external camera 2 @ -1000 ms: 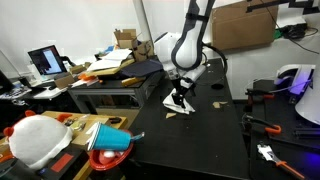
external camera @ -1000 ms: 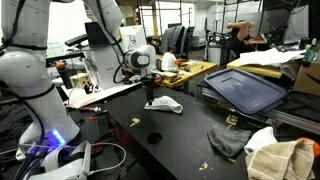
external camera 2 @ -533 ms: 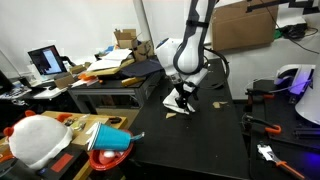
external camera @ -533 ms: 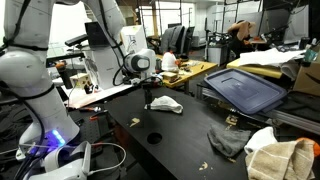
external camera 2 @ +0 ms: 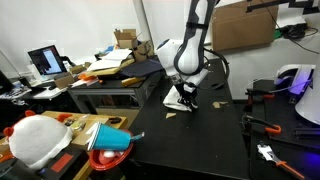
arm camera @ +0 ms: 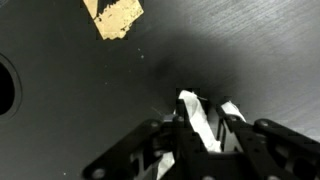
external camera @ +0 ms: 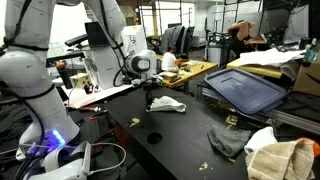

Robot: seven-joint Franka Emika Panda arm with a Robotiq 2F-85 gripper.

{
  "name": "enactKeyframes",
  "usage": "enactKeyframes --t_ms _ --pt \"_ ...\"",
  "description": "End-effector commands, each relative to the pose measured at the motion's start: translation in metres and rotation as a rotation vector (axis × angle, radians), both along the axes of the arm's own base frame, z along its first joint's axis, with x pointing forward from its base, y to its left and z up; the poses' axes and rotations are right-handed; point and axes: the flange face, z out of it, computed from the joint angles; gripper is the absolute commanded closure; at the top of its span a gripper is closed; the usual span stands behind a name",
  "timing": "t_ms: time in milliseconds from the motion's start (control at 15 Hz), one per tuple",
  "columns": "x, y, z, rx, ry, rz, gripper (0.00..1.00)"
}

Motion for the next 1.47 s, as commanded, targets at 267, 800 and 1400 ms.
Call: enactKeyframes --t_ms 267,800,1400 --pt "-0.006 0.002 0.054 0.060 -0.073 0.017 0.99" --pt "-0.015 0.031 0.182 0.283 -0.125 0.017 0.99" --pt "-0.011 0.063 0.244 0.448 -0.094 0.014 0.99"
